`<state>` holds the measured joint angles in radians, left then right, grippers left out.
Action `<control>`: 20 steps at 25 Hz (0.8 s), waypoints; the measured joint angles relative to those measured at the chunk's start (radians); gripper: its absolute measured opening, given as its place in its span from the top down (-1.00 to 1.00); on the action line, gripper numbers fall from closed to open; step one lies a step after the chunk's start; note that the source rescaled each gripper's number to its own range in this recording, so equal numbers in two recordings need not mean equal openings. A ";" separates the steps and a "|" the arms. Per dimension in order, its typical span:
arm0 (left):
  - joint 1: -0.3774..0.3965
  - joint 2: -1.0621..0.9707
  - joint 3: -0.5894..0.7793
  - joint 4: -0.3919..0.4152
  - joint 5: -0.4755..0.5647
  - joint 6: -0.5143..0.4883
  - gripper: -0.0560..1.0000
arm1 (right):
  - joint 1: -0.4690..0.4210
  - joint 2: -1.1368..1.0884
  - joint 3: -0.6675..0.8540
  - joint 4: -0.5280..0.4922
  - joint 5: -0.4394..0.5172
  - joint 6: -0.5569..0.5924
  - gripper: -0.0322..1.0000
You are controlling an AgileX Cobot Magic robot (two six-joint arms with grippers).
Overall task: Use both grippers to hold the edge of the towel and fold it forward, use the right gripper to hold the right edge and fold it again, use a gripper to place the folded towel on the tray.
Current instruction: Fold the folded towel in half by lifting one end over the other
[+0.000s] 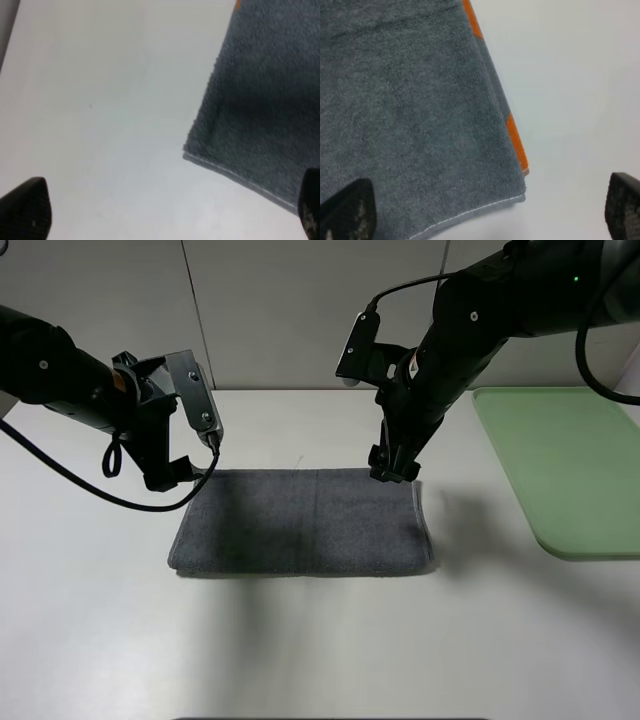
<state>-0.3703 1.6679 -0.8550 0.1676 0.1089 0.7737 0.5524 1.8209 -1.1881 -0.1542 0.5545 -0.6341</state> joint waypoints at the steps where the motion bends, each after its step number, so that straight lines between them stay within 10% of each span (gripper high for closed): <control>1: 0.000 0.000 0.000 0.000 0.011 0.000 -1.00 | 0.000 0.000 0.000 0.000 0.000 0.004 -1.00; 20: 0.000 -0.430 0.001 0.000 0.603 -0.034 -1.00 | 0.000 -0.149 0.000 0.031 0.148 0.125 -1.00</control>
<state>-0.3703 1.2379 -0.8543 0.1676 0.7115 0.7396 0.5524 1.6722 -1.1881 -0.1230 0.7024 -0.5090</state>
